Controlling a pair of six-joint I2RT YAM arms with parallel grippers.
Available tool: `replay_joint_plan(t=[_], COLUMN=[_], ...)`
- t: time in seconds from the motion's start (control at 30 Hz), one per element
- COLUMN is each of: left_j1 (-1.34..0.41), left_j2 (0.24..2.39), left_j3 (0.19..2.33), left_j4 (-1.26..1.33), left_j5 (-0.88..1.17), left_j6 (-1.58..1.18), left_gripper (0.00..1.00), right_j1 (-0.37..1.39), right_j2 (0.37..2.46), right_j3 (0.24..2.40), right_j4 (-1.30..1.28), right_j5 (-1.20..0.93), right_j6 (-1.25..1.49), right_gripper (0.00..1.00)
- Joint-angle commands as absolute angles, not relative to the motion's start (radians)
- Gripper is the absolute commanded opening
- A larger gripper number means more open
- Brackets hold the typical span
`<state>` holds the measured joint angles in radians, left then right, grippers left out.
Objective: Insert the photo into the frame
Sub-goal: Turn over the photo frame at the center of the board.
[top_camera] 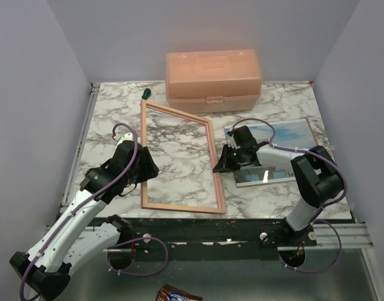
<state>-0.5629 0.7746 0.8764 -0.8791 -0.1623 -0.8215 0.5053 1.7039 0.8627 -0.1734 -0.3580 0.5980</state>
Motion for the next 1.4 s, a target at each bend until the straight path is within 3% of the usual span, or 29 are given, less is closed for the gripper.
replay_joint_plan(t=[0.0,0.1,0.83,1.37], left_j1=[-0.567,-0.568,-0.566,-0.565], left_j2=[0.793,0.817,1.087,1.257], left_j3=[0.868,0.868,0.785,0.757], left_j4=[-0.925,-0.939,-0.803,-0.785], left_j5=[-0.166,-0.180,-0.203,-0.236], left_j6=[-0.785,-0.772,-0.744,-0.735], left_gripper=[0.63,0.71,0.66,0.74], right_j1=[0.524,0.524,0.525,0.525], right_j2=[1.780,1.774,1.648,1.669], right_j3=[0.815,0.814,0.870,0.893], right_j4=[-0.210,-0.216,-0.386,-0.401], right_j5=[-0.275,-0.263,-0.136,-0.077], right_j6=[0.617,0.616,0.582,0.564], right_gripper=[0.00,0.00,0.00,0.00])
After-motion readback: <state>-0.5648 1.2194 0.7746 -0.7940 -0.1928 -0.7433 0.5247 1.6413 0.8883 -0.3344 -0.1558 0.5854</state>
